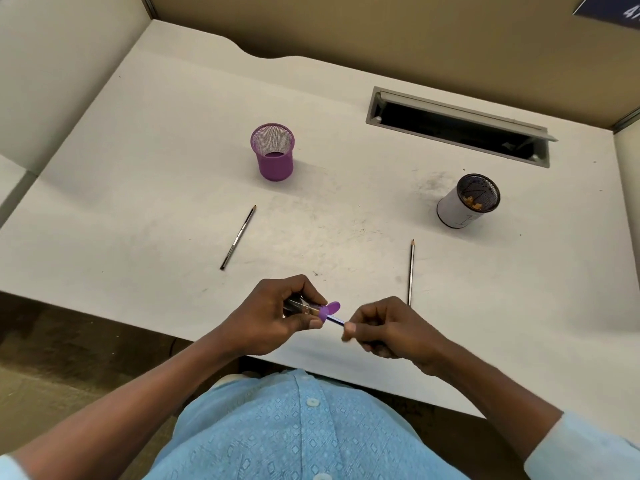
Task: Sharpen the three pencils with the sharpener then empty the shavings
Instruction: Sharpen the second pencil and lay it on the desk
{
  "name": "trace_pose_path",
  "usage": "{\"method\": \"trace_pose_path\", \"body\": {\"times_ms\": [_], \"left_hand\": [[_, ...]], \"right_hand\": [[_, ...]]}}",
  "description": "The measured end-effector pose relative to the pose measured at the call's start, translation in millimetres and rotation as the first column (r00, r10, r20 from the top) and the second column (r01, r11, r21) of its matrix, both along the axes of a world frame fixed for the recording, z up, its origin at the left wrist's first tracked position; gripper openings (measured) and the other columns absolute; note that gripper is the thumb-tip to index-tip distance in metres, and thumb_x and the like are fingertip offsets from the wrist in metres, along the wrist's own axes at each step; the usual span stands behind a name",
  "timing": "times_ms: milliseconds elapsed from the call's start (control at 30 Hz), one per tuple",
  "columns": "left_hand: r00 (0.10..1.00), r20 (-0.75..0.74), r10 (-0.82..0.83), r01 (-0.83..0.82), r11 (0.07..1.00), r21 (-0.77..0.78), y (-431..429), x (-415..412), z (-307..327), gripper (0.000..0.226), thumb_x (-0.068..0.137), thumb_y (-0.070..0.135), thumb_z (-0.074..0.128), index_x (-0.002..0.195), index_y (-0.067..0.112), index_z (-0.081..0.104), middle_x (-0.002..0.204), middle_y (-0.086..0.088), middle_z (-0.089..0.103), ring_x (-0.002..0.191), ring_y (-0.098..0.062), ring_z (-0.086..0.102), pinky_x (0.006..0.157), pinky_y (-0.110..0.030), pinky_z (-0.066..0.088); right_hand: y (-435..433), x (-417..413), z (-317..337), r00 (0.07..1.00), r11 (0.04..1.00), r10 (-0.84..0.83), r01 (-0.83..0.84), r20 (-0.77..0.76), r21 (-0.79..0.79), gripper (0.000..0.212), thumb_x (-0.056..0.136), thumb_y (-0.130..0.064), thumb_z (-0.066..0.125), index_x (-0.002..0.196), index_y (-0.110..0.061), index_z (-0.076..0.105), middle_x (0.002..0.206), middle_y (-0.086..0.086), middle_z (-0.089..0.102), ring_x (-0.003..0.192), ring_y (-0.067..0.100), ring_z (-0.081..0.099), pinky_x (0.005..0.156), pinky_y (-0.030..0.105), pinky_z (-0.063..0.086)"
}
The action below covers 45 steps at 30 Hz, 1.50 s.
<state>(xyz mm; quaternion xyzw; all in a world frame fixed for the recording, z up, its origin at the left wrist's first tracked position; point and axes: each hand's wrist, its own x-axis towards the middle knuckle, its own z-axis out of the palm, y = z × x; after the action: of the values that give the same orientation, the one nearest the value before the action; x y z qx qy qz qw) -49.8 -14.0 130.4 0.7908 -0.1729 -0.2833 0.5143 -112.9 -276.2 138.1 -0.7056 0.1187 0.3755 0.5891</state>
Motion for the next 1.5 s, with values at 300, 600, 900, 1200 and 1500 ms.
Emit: {"method": "trace_pose_path", "body": {"times_ms": [300, 600, 900, 1200, 1500], "left_hand": [[0.998, -0.037, 0.042, -0.043, 0.999, -0.026, -5.4, 6.6, 1.8, 0.018, 0.091, 0.01, 0.089, 0.102, 0.019, 0.078, 0.092, 0.005, 0.082, 0.077, -0.009, 0.073, 0.068, -0.02, 0.057], [0.997, 0.059, -0.06, 0.064, 0.994, -0.086, -5.4, 6.5, 1.6, 0.03, 0.086, -0.001, 0.09, 0.105, 0.018, 0.077, 0.097, 0.006, 0.082, 0.091, -0.016, 0.079, 0.085, -0.019, 0.06], [0.995, 0.061, 0.077, -0.075, 0.997, -0.033, 6.6, 22.6, 4.8, 0.032, 0.083, 0.001, 0.093, 0.104, 0.021, 0.077, 0.094, 0.014, 0.083, 0.09, -0.007, 0.081, 0.084, -0.009, 0.054], [0.866, -0.129, 0.483, -0.486, 0.874, 0.015, 2.2, 0.8, -17.7, 0.019, 0.087, 0.015, 0.092, 0.098, 0.024, 0.08, 0.092, 0.002, 0.085, 0.081, -0.009, 0.077, 0.078, -0.03, 0.063], [0.844, -0.216, 0.49, -0.49, 0.87, 0.057, -0.8, -22.0, -26.7, 0.018, 0.089, 0.02, 0.091, 0.093, 0.034, 0.08, 0.092, 0.002, 0.085, 0.075, -0.009, 0.075, 0.078, -0.034, 0.063]], "right_hand": [[5.6, -8.3, -10.9, 0.546, 0.789, 0.403, 0.199, 0.734, -0.582, 0.023, 0.097, -0.037, 0.071, 0.083, -0.021, 0.078, 0.064, -0.005, 0.066, 0.053, 0.015, 0.054, 0.049, 0.032, 0.044], [-10.8, 12.1, 3.6, 0.968, 0.99, 0.05, -0.016, -0.244, 0.139, 0.043, 0.108, -0.04, 0.06, 0.08, -0.012, 0.075, 0.058, -0.002, 0.043, 0.045, 0.01, 0.032, 0.04, 0.017, 0.023], [-28.2, 7.3, -1.7, 0.995, 0.998, -0.013, 0.019, -0.102, 0.056, 0.042, 0.107, -0.044, 0.062, 0.094, -0.01, 0.083, 0.064, 0.0, 0.056, 0.053, 0.011, 0.044, 0.048, 0.02, 0.033], [-32.9, -4.6, -27.8, 0.849, 0.848, -0.528, 0.527, -0.008, 0.054, 0.028, 0.108, -0.013, 0.057, 0.1, -0.004, 0.082, 0.077, 0.015, 0.073, 0.064, 0.023, 0.064, 0.056, 0.026, 0.054], [-68.8, 18.7, -62.7, 0.653, 0.515, -0.659, 0.754, 0.373, -0.408, 0.005, 0.092, -0.021, 0.079, 0.092, -0.017, 0.081, 0.083, 0.003, 0.082, 0.086, 0.031, 0.079, 0.088, 0.047, 0.065]]}}
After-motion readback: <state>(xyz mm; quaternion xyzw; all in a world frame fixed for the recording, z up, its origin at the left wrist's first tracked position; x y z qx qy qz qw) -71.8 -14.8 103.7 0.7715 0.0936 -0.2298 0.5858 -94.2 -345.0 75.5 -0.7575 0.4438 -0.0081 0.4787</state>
